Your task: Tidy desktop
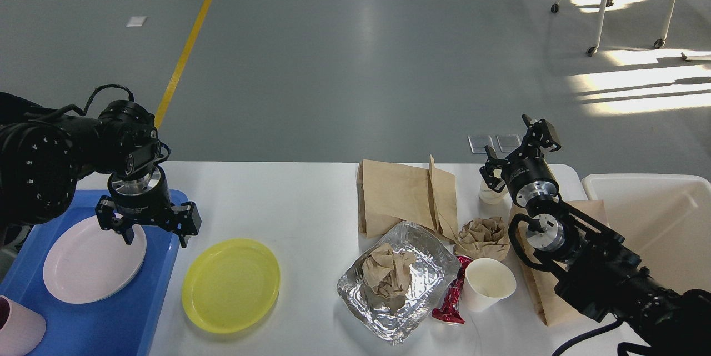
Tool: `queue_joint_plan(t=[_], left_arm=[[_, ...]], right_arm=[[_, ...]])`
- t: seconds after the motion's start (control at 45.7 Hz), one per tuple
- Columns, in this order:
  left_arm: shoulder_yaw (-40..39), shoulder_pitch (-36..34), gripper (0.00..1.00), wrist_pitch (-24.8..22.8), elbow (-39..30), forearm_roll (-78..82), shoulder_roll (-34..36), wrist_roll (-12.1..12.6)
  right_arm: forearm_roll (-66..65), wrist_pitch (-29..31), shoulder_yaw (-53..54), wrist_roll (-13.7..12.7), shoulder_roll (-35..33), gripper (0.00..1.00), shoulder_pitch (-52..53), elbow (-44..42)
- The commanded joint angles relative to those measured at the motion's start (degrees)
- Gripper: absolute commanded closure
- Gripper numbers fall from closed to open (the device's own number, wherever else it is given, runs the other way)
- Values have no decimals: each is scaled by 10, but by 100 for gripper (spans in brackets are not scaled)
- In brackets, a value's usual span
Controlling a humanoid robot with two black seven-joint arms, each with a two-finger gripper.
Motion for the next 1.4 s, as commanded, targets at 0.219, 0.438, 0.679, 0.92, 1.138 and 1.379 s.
queue_joint_plan(t=[0.219, 0.438, 0.679, 0.92, 1.138, 1.379], left_arm=[[-27, 60, 3, 0, 27, -1, -28, 4], [-32, 69, 3, 0, 35, -1, -40, 5], [-35, 87, 3, 9, 49, -3, -41, 5], [-49, 103, 3, 32, 57, -3, -48, 5], [-55, 113, 3, 51, 57, -3, -49, 5], [-61, 121, 3, 54, 59, -3, -49, 5]], right_arm=[[0, 0, 0, 0, 0, 0, 0, 0], [0, 0, 0, 0, 0, 0, 0, 0], [0, 0, 0, 0, 0, 0, 0, 0], [0, 0, 0, 0, 0, 0, 0, 0], [0, 0, 0, 0, 0, 0, 0, 0], [0, 0, 0, 0, 0, 0, 0, 0]])
